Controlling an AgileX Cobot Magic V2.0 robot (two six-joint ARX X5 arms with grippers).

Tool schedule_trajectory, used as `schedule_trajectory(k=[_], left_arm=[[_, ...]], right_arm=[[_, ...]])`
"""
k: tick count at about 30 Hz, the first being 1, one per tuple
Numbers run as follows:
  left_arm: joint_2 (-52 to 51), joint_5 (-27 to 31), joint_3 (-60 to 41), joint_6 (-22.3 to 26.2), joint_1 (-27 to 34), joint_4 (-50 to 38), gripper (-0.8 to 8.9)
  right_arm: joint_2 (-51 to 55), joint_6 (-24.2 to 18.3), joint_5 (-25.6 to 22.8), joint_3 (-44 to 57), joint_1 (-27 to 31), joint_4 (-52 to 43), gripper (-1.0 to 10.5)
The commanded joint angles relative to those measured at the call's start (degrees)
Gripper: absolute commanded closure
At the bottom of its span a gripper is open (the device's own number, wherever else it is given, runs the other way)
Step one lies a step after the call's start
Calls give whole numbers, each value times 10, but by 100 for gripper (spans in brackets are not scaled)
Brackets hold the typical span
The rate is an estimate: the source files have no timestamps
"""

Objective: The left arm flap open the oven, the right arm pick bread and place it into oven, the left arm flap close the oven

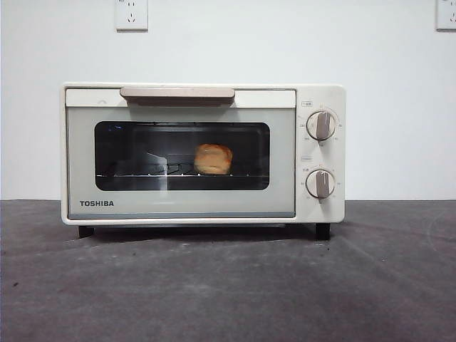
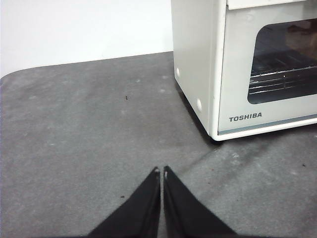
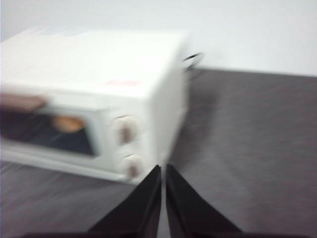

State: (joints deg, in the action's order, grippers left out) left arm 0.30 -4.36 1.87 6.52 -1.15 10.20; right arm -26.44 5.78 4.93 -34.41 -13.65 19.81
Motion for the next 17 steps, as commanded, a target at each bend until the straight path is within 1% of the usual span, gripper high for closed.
schedule_trajectory(k=[1, 4, 9, 17], left_arm=[[-1, 1, -12, 1, 1, 4, 794], [-1, 1, -12, 1, 1, 4, 794], [-1, 1, -12, 1, 1, 4, 794], [-1, 1, -12, 1, 1, 4, 794]], right_arm=[[46, -7, 0, 54, 44, -68, 935], [97, -11, -9, 116, 75, -132, 935], [168, -18, -8, 202, 97, -198, 935], [237, -18, -8, 291, 101, -211, 935]])
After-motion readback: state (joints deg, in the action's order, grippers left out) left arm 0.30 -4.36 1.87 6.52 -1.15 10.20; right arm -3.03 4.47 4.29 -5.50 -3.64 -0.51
